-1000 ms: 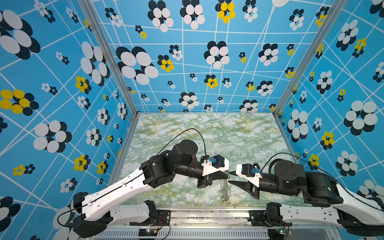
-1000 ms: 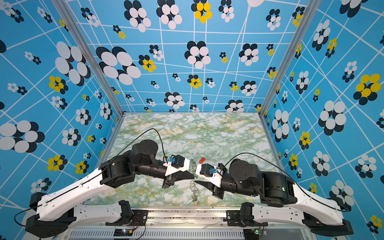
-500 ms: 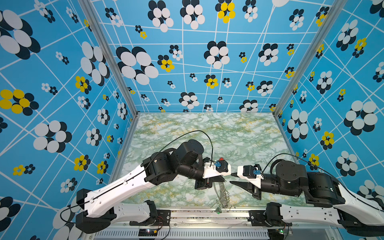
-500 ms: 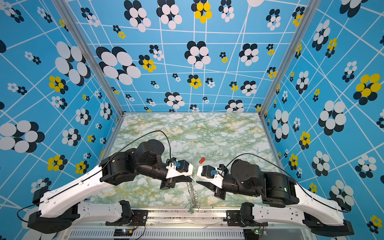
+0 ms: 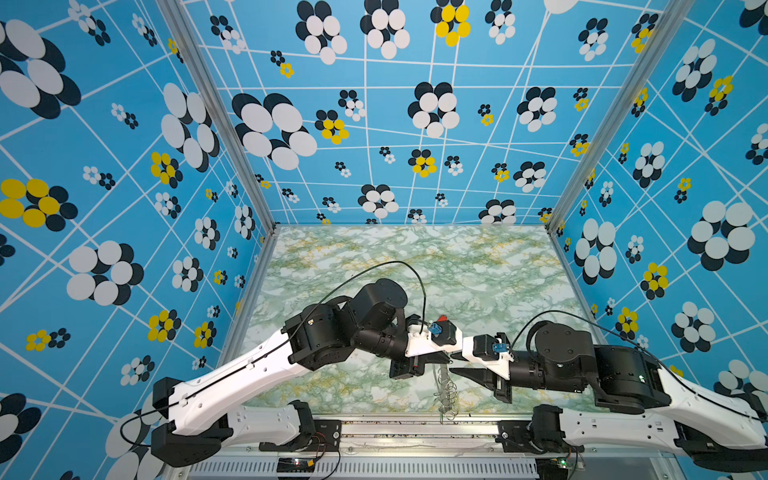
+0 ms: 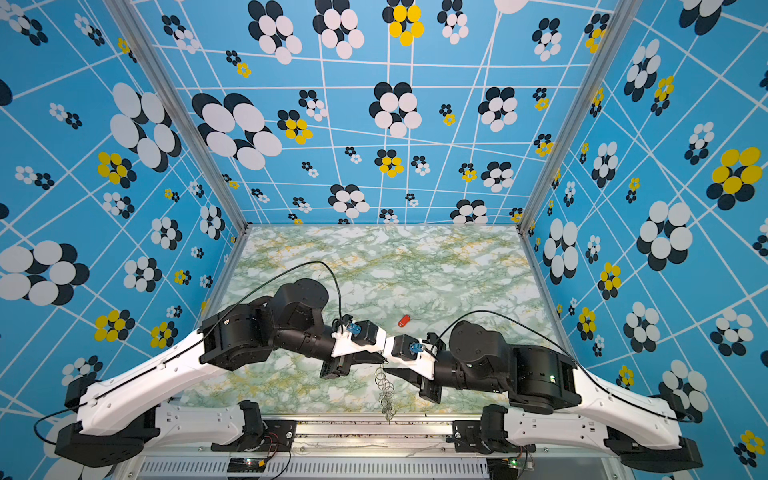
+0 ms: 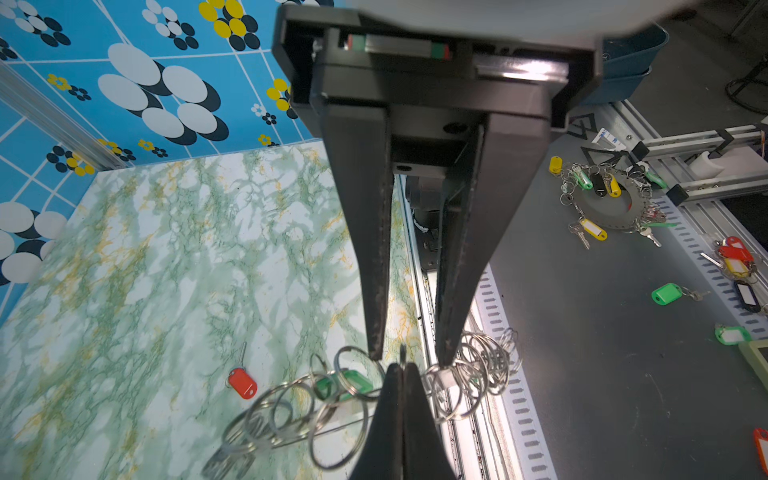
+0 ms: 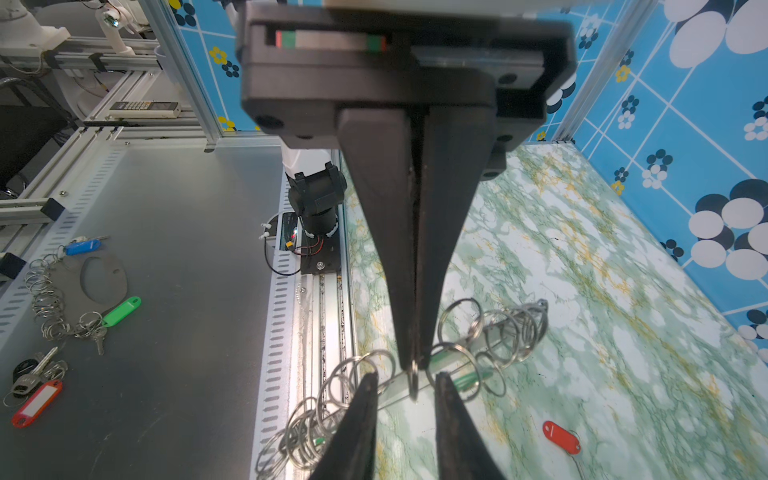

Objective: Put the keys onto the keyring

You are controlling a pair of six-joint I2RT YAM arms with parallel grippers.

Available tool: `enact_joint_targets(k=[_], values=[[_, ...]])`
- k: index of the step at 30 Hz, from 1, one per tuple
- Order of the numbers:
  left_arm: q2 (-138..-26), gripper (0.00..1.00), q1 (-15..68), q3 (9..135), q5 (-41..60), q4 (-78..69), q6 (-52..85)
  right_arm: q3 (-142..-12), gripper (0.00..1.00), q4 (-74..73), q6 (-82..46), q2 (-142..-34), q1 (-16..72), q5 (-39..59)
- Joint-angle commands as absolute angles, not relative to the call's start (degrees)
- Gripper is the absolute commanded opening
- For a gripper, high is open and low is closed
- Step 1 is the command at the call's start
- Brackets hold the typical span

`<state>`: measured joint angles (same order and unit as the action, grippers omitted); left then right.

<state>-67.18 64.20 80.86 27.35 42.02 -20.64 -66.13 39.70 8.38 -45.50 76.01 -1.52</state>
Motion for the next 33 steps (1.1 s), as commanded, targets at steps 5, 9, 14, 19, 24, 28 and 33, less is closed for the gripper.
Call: enact_joint_targets(k=[5, 9, 14, 19, 24, 28, 33], values=[[-66.5, 0.00, 64.8, 83.0, 28.0, 39.5, -21.1, -65.5, 0.23, 37.2, 7.6, -45.5, 76.2, -1.0], [-66.4, 0.00, 64.9, 83.0, 28.2, 39.3, -21.0, -65.3, 0.18, 37.4, 7.3, -45.8, 76.2, -1.2], [-66.1, 0.00, 64.9, 82.9, 28.2, 38.9, -20.8, -65.2, 0.17, 37.8, 7.1, -45.9, 76.2, -1.4], [-65.7, 0.00, 65.0, 82.5, 28.0, 38.6, -20.7, -64.8, 0.22, 38.2, 6.7, -45.4, 76.1, -1.8], [-65.6, 0.00, 65.1, 82.5, 28.0, 38.3, -20.7, -64.7, 0.26, 38.4, 6.6, -45.3, 76.2, -1.9], [-65.6, 0.00, 65.2, 82.6, 28.0, 38.3, -20.6, -64.5, 0.26, 38.2, 6.5, -45.1, 76.2, -2.3], [-65.7, 0.00, 65.3, 82.8, 28.2, 38.2, -20.6, -64.5, 0.18, 37.8, 6.4, -44.7, 76.2, -2.9]])
